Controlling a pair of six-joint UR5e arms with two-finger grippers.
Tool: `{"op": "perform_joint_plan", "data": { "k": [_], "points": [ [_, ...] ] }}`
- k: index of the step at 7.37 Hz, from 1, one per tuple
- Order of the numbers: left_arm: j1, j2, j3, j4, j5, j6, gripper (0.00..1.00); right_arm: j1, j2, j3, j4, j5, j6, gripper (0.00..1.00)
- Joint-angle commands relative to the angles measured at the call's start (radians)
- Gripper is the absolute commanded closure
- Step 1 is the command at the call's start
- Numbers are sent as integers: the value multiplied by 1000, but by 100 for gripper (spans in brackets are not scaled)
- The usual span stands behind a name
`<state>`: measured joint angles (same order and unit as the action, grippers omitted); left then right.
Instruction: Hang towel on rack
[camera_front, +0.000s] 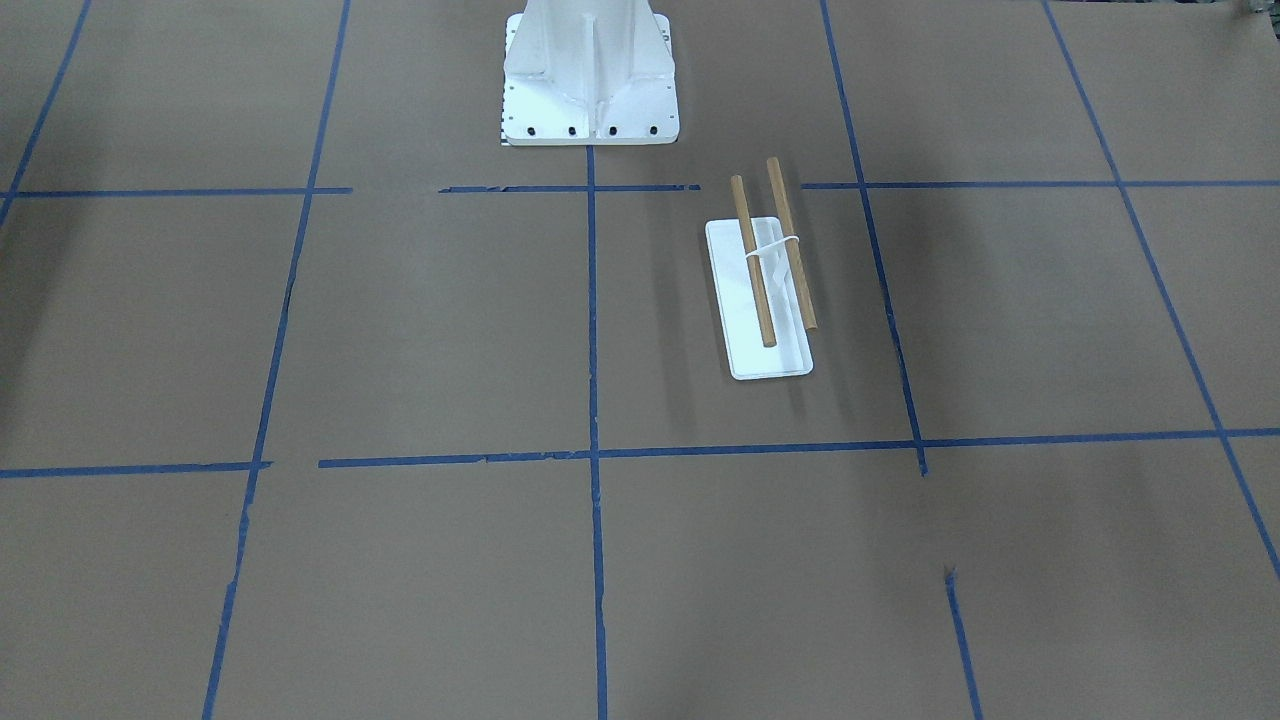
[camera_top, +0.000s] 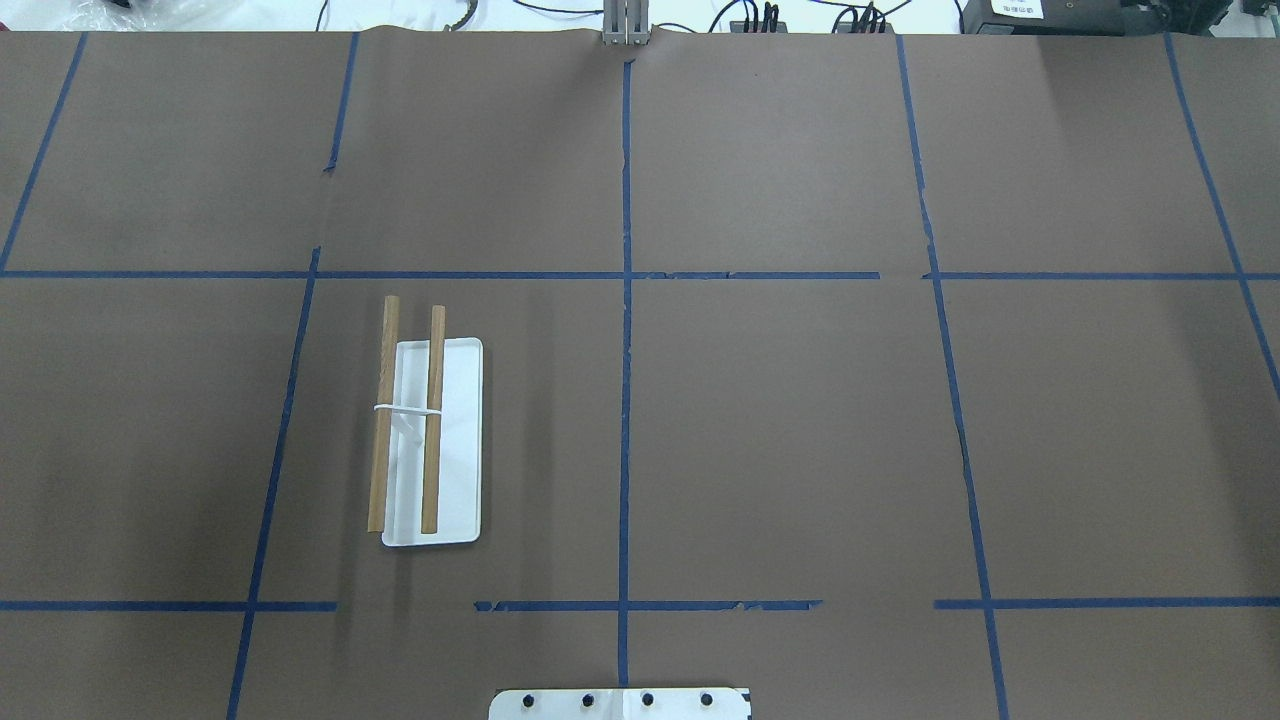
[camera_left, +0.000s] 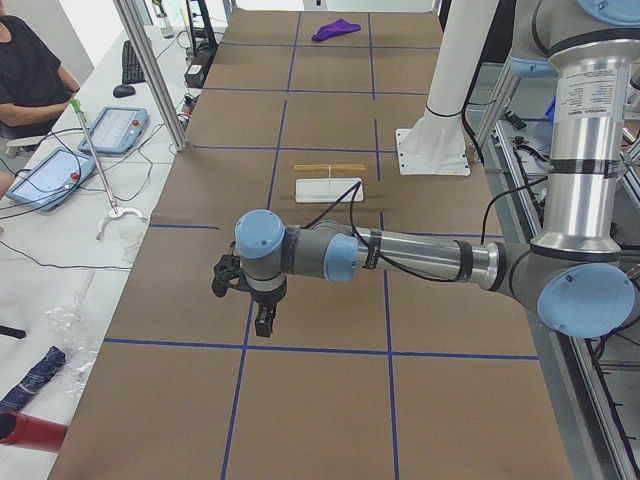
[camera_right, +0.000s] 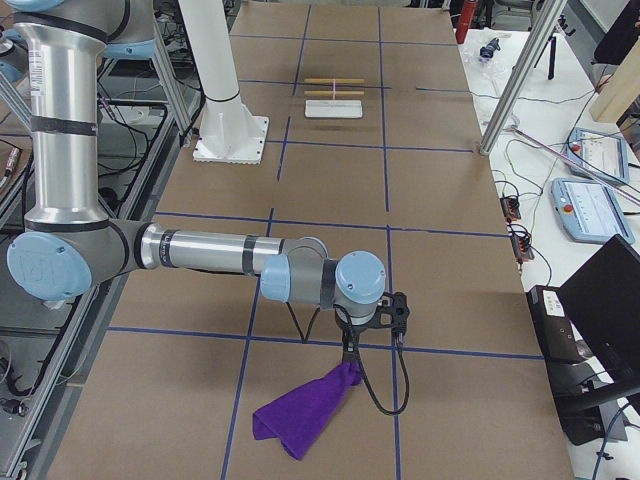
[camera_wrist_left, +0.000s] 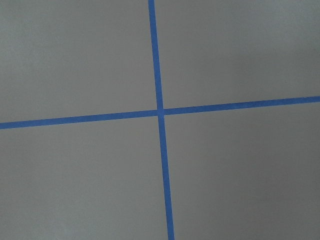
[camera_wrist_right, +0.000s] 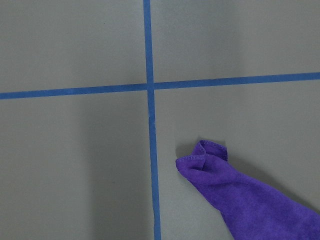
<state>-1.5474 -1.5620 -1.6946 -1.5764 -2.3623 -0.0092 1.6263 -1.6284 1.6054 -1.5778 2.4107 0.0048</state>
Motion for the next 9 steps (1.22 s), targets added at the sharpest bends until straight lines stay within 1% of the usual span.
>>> {"op": "perform_joint_plan", "data": {
  "k": [1,3,4,5,6,7,8,9],
  "points": [
    [0,0,0,-1,0,0,0,1,10,4,1,-1,3,0],
    [0,-1,-4,-1,0,-2,0,-5,24,27,15,2,3,0],
    [-2,0,-19,-1,-2,-5,0,-6,10,18,25,8,6,0],
    [-2,0,-22,-1,-2,-6,0,-17,25,21,24,2,4,0],
    [-2,0,-25,-2,-2,-6,0,-34,6,-4,27,4,-5,0],
    [-2,3,-36,-2,-2,-6,0,-32,-2,-57,95,-2,-34,0],
    [-2,4,-39,-2,-2,-6,0,-32,-20,-164,260,-5,-125,0],
    [-2,2,-40,-2,-2,-6,0,-34,-19,-277,401,-5,-140,0]
  ]
}}
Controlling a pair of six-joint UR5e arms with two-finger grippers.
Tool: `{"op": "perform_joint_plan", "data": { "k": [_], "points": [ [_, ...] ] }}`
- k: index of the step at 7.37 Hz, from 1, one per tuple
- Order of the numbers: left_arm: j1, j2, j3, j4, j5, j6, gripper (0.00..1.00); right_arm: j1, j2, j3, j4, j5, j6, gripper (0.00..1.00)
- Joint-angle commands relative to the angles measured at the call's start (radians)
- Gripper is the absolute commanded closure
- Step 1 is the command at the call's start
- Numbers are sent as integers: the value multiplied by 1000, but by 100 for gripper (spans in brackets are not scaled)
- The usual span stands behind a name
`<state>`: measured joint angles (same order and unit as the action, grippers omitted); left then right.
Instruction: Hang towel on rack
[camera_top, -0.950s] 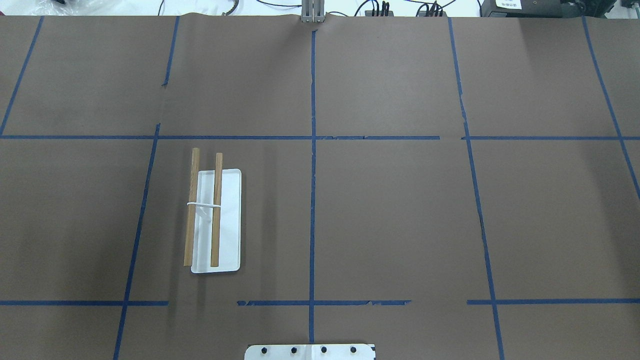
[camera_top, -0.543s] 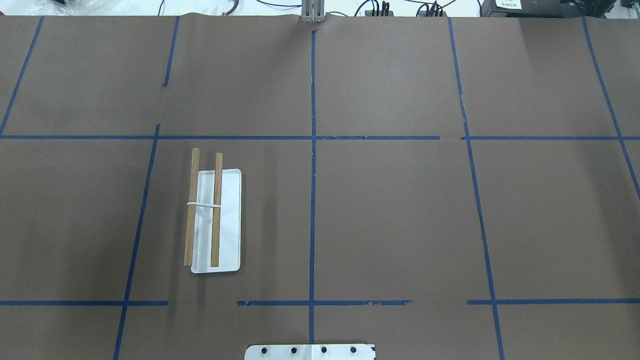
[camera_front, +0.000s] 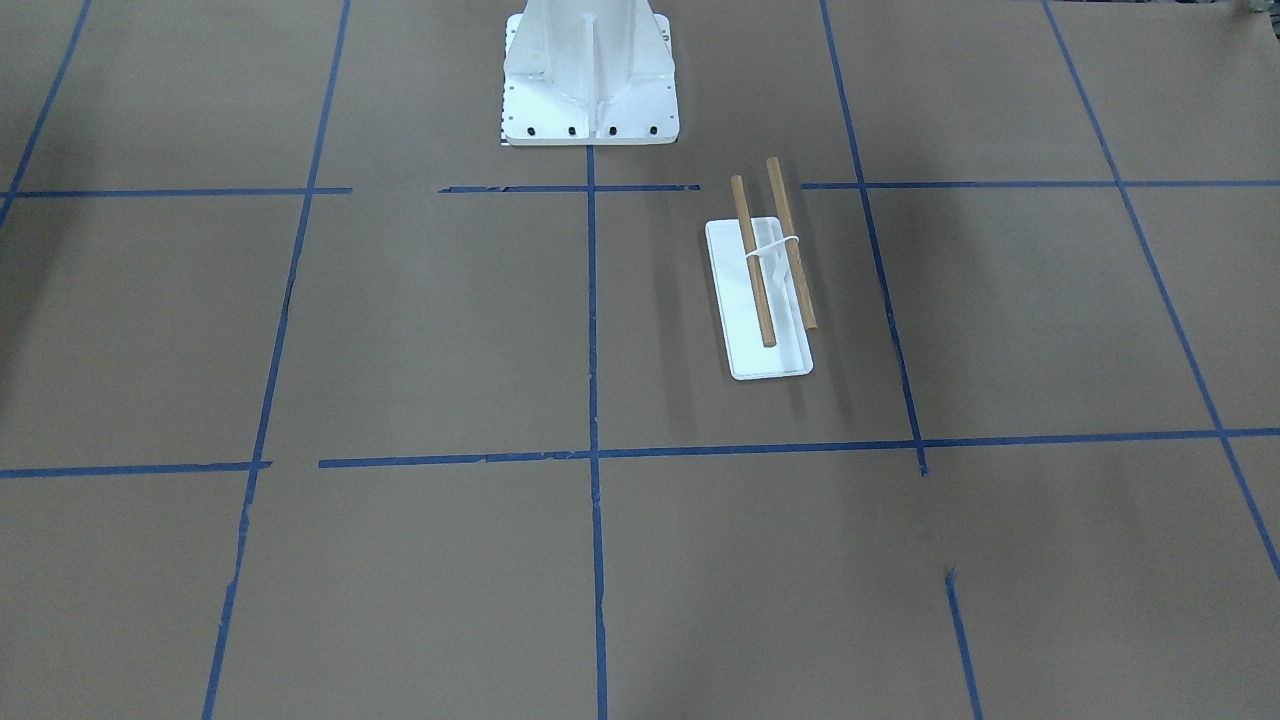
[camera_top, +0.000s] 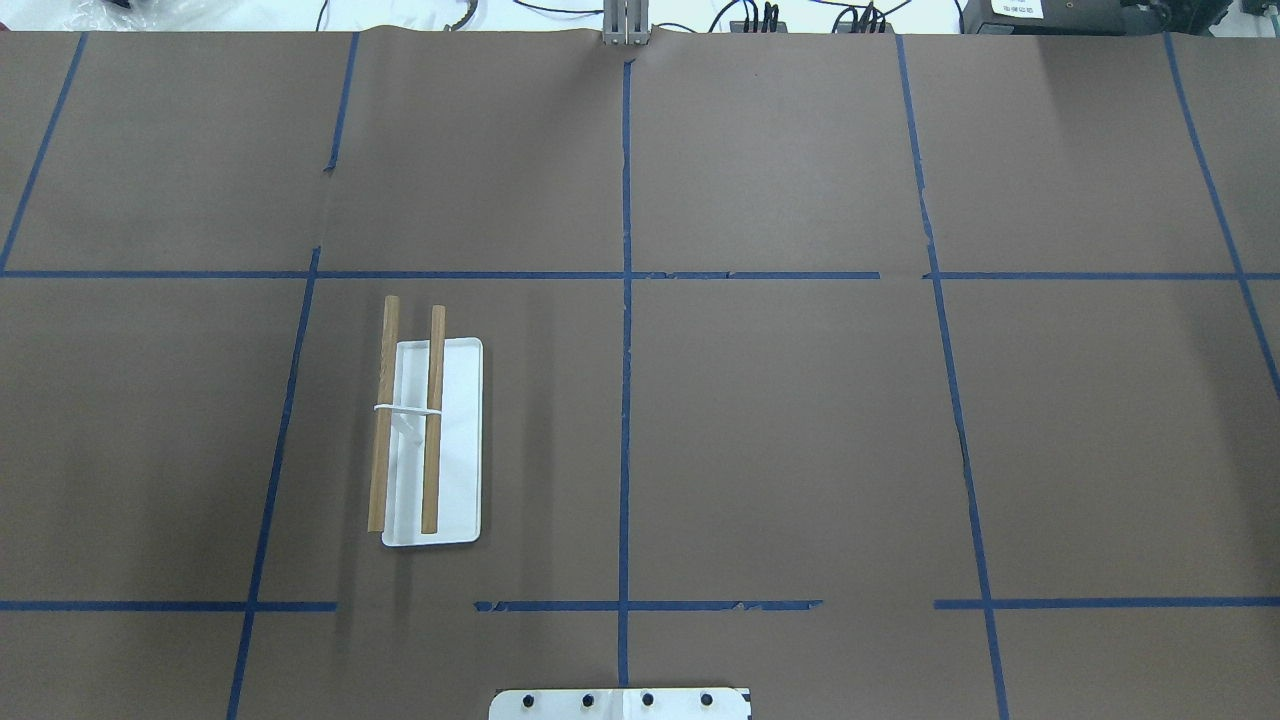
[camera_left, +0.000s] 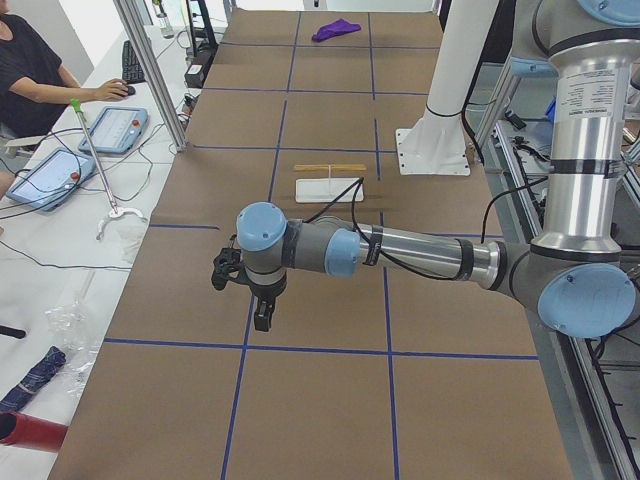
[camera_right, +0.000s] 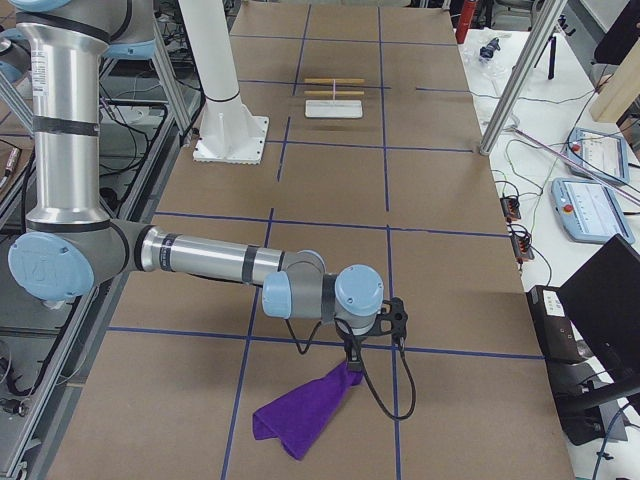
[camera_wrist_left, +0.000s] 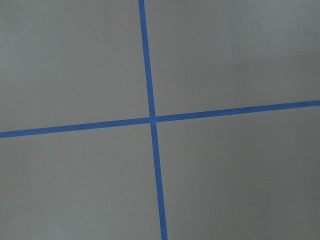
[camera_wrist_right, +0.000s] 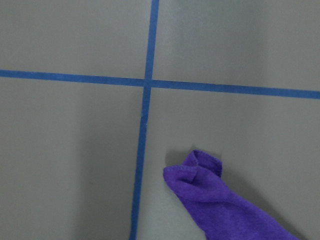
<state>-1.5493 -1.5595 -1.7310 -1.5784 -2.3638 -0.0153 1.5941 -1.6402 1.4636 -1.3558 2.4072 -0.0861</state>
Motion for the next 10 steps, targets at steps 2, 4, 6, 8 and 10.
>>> {"op": "perform_joint_plan", "data": {
  "k": [2,4,6,8,10],
  "points": [
    [0,7,-25,0,0,-3,0,-42,-10,-280,381,-58,-50,0],
    [0,6,-27,0,-2,-3,0,-91,-18,-337,397,-95,-50,0],
    [0,4,-27,0,-5,-3,0,-121,-20,-341,422,-109,-78,0],
    [0,4,-28,0,-6,-3,0,-144,-20,-342,422,-109,-86,0],
    [0,4,-32,0,-6,-3,0,-152,-21,-344,420,-108,-95,0]
  ]
}}
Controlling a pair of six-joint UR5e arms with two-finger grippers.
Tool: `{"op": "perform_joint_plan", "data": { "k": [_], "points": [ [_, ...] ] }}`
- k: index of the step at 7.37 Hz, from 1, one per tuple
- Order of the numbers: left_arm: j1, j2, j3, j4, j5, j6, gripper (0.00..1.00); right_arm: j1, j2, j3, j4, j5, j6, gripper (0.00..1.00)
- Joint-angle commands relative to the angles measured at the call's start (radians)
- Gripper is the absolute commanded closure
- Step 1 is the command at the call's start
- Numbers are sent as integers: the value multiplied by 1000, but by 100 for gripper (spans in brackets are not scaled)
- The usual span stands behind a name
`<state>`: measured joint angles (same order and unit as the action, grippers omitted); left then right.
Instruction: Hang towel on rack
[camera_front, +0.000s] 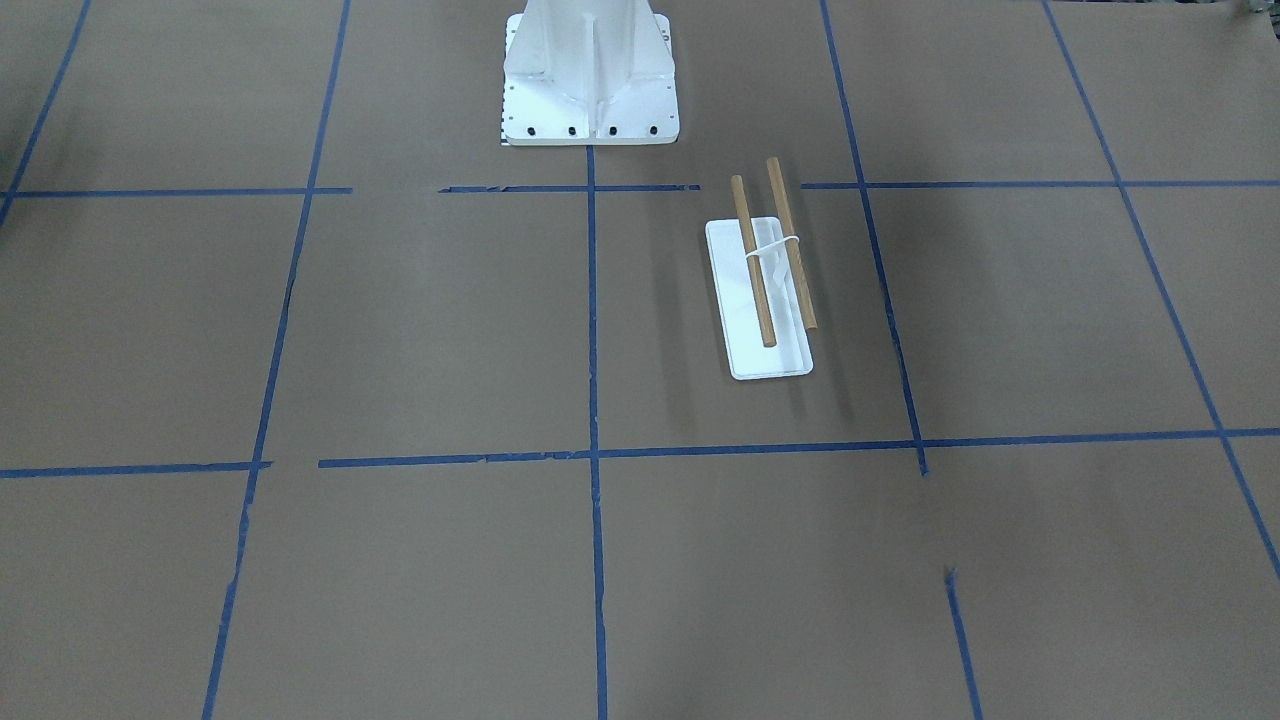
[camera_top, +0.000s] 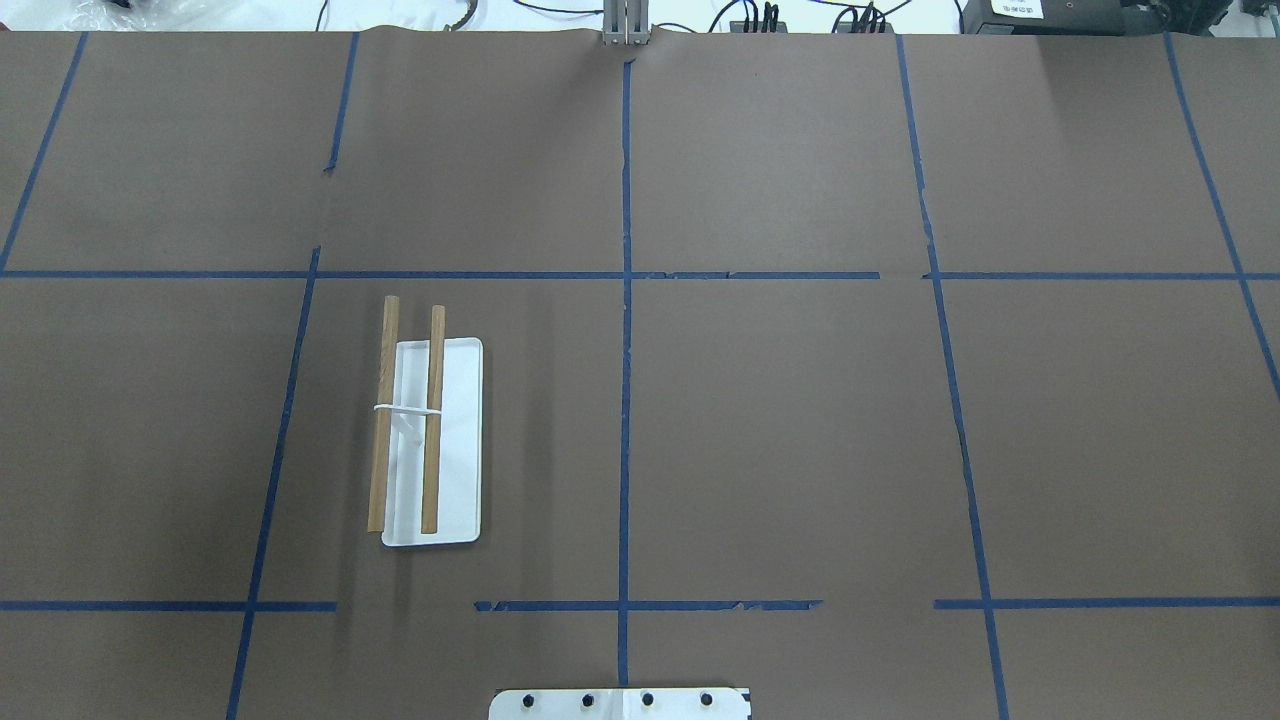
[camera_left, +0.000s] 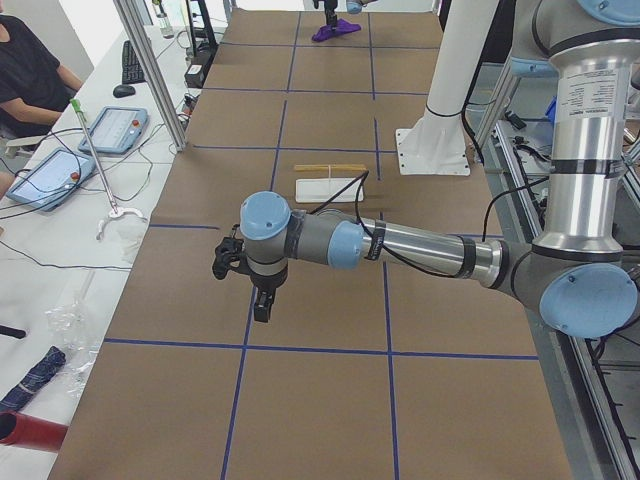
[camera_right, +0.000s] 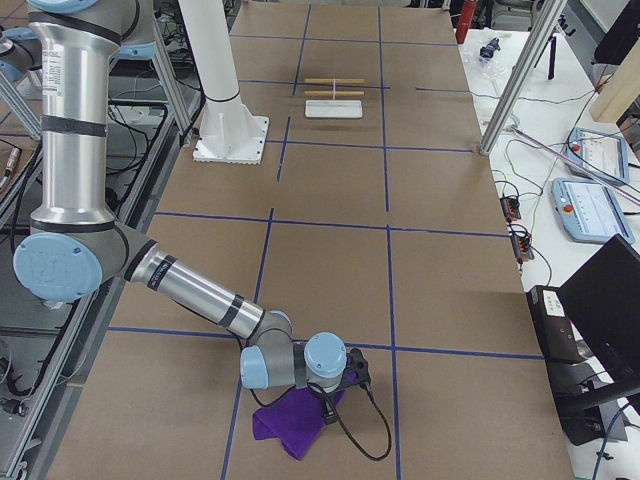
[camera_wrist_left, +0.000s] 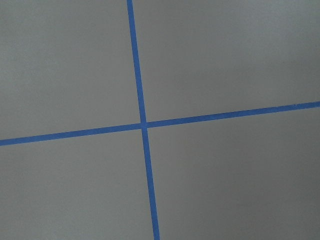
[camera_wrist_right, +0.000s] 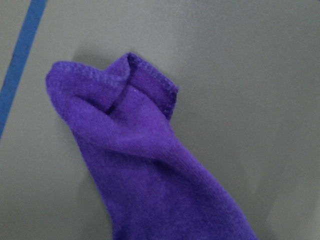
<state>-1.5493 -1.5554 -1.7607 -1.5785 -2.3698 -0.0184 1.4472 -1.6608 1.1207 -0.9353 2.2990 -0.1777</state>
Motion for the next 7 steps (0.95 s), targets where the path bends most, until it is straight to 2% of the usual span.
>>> {"op": "perform_joint_plan", "data": {
  "k": [1,2,3,4,7],
  "points": [
    [0,0,-2,0,-2,0,0,-5,-2,-2,0,0,-5,0],
    [0,-2,0,0,-2,0,0,-7,-1,-7,0,-1,-5,24],
    [0,-2,-2,0,-2,0,0,-7,-1,-6,0,-3,-6,79],
    [0,-2,0,0,-2,0,0,-7,1,-1,1,-1,-8,100],
    [0,-5,0,0,-2,0,0,-4,3,43,6,8,0,100]
  ]
}}
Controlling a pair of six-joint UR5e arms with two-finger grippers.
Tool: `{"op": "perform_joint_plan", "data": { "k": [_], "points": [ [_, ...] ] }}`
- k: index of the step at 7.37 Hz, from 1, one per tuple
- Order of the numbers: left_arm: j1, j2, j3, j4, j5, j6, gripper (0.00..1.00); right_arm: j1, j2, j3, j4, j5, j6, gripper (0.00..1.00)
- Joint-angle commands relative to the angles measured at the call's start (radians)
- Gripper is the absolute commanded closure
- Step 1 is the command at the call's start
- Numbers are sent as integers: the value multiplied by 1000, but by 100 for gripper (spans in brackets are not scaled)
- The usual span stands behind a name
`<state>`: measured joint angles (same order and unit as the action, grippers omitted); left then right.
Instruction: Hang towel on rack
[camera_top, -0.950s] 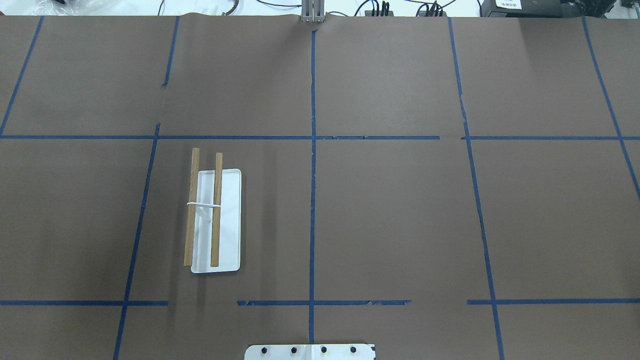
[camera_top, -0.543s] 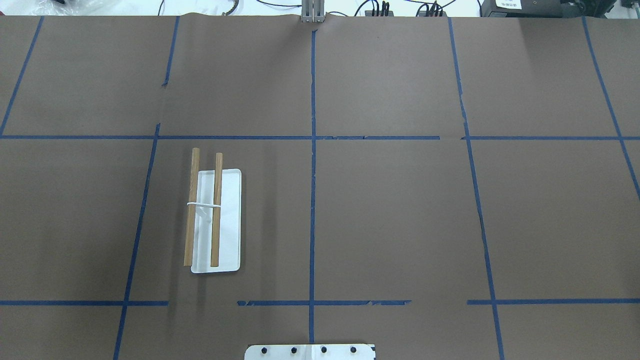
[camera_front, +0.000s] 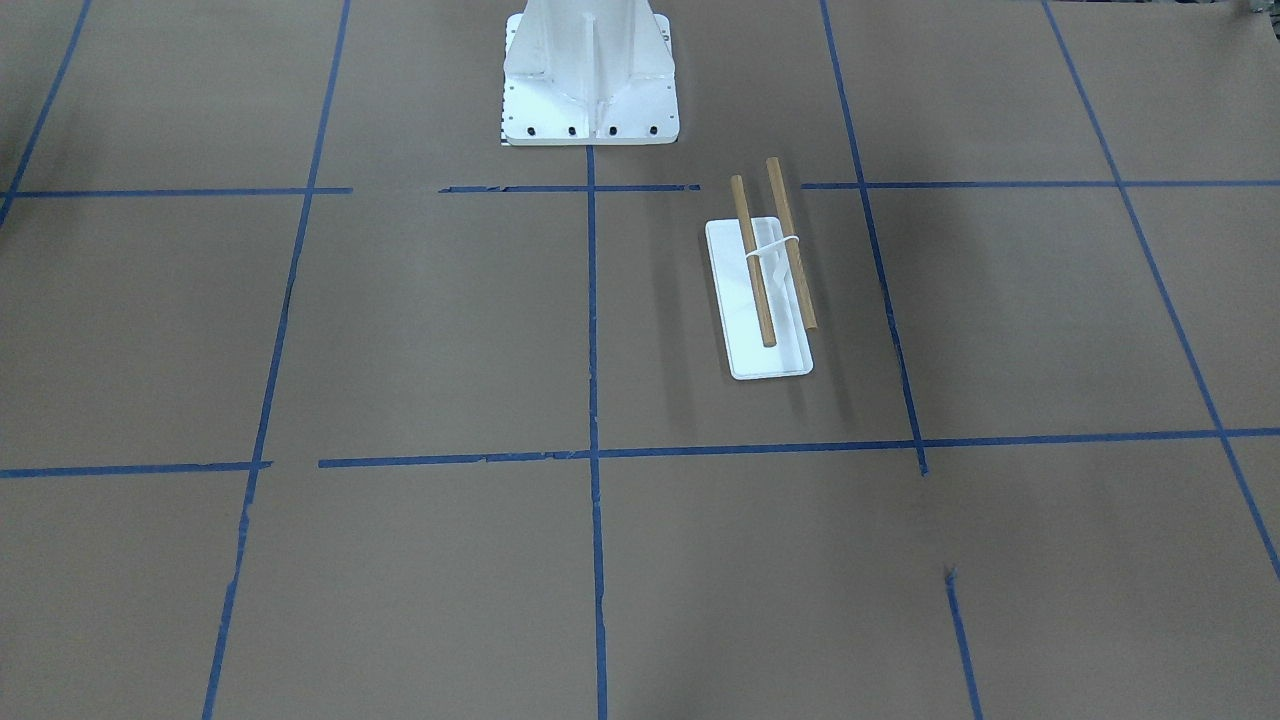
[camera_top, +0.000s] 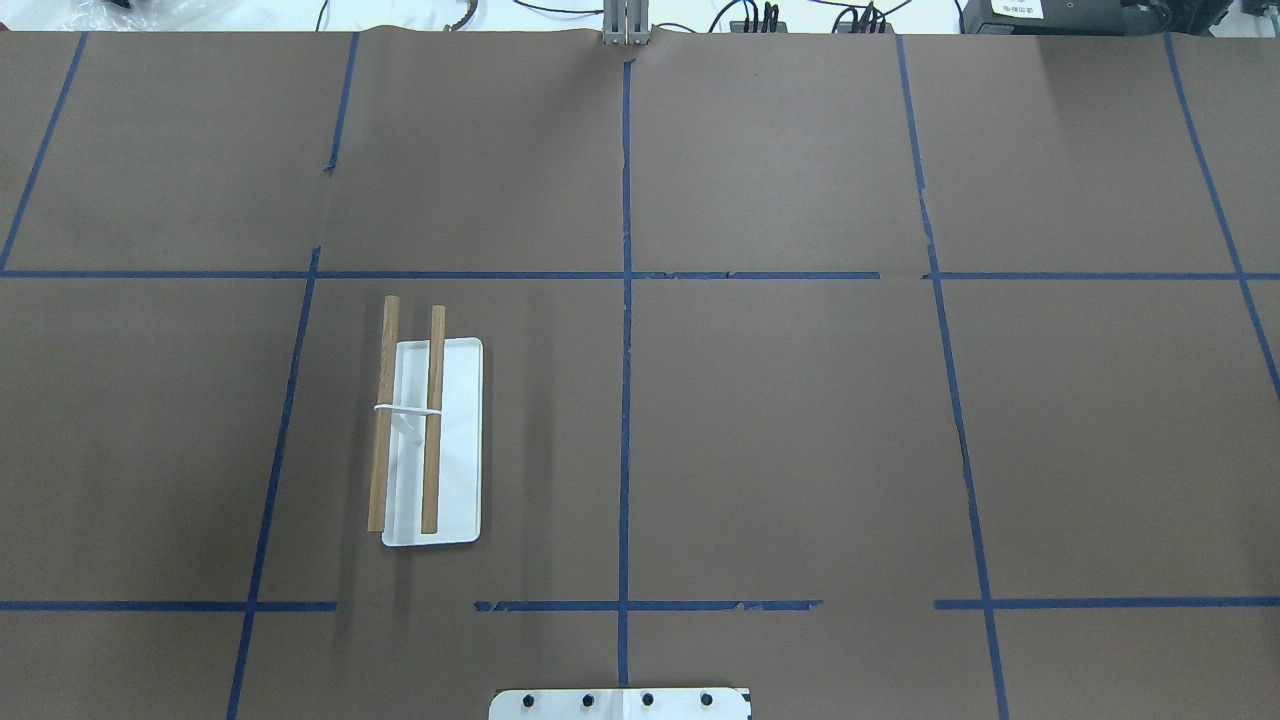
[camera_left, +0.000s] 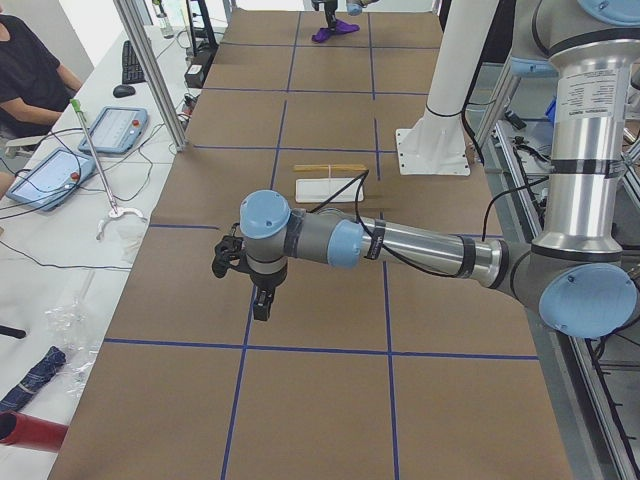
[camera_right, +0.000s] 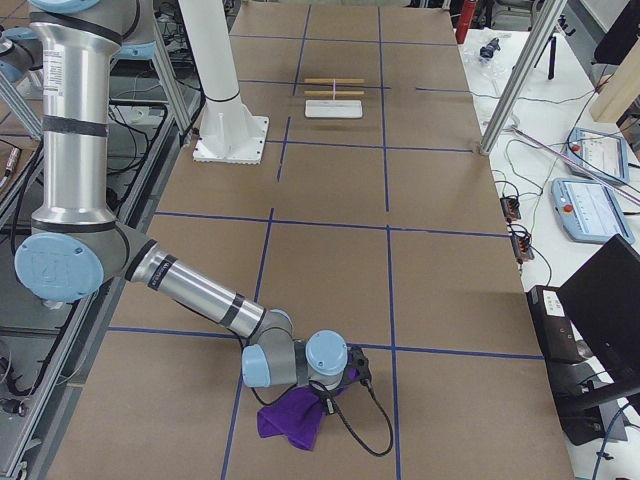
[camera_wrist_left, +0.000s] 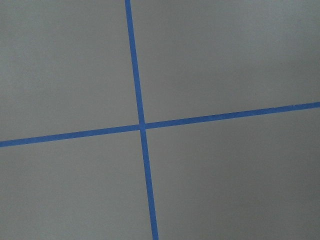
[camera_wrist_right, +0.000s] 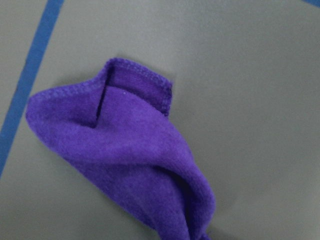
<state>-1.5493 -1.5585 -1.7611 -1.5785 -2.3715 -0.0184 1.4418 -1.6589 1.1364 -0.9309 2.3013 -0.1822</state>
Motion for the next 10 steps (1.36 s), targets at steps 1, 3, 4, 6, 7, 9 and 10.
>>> {"op": "perform_joint_plan", "data": {
  "k": [1,3,4,6,7,9,10],
  "points": [
    [0,-5,0,0,0,0,0,27,2,70,1,53,4,100],
    [0,-9,-14,-6,0,0,0,139,10,245,11,151,33,100],
    [2,-14,-38,-15,6,2,0,141,19,341,11,145,167,100],
    [2,-20,-35,-174,5,-2,0,111,140,436,20,139,471,100],
    [9,-29,-9,-272,5,-33,0,71,204,450,21,130,560,100],
    [105,-119,17,-342,5,-287,0,-89,309,505,20,1,781,100],
    [153,-135,38,-459,5,-413,0,-189,345,544,20,-87,906,100]
  ]
}}
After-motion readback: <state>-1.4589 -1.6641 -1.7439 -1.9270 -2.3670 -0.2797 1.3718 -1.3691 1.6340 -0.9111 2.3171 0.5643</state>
